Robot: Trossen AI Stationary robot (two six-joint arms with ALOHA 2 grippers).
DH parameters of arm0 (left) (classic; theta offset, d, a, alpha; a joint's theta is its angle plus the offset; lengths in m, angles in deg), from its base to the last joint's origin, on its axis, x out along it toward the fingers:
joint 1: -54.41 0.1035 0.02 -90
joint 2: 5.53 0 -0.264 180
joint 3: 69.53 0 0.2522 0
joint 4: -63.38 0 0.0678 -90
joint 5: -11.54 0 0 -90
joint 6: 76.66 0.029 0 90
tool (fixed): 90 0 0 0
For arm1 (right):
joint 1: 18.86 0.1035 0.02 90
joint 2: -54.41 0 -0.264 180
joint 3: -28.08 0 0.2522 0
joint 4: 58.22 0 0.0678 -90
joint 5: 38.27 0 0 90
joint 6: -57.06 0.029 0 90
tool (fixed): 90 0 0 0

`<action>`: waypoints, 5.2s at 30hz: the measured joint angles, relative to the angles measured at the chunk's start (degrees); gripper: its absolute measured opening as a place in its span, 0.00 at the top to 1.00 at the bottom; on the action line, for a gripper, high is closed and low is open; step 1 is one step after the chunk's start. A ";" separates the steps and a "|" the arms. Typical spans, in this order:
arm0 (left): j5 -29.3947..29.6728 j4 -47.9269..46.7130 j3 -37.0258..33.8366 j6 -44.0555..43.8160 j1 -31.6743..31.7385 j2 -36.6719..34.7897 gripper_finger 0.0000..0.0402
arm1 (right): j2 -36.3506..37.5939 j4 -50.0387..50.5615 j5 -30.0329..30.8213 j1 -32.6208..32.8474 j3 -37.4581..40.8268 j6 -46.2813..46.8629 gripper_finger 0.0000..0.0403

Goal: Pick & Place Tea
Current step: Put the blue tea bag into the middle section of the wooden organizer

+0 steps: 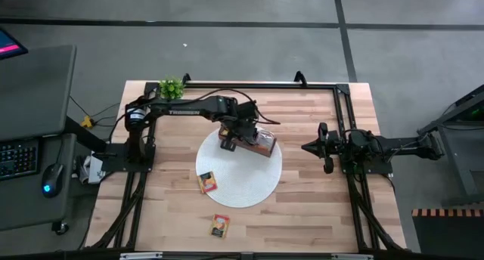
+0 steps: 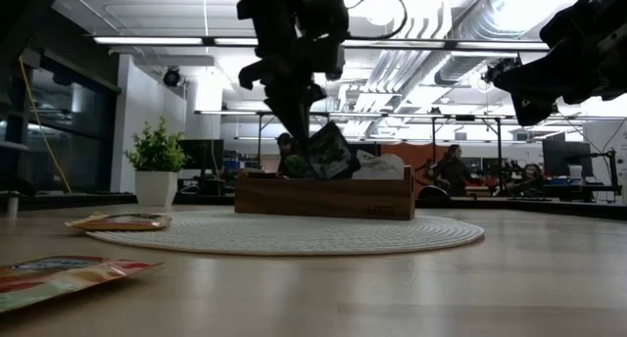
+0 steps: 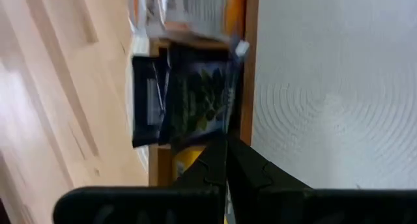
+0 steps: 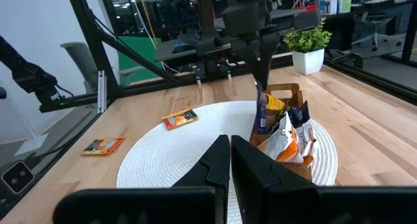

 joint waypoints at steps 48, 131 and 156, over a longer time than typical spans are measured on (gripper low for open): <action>4.21 -13.73 6.61 0.92 0.06 2.49 1.00 | 0.00 0.00 0.02 0.01 0.01 0.00 0.97; 16.97 -7.15 6.63 -5.23 -1.21 5.75 0.67 | 0.00 -0.02 0.02 -0.01 0.00 0.01 0.97; 3.59 -19.62 18.66 -12.60 -1.58 5.75 0.72 | 0.00 0.00 0.02 0.01 0.02 -0.01 0.97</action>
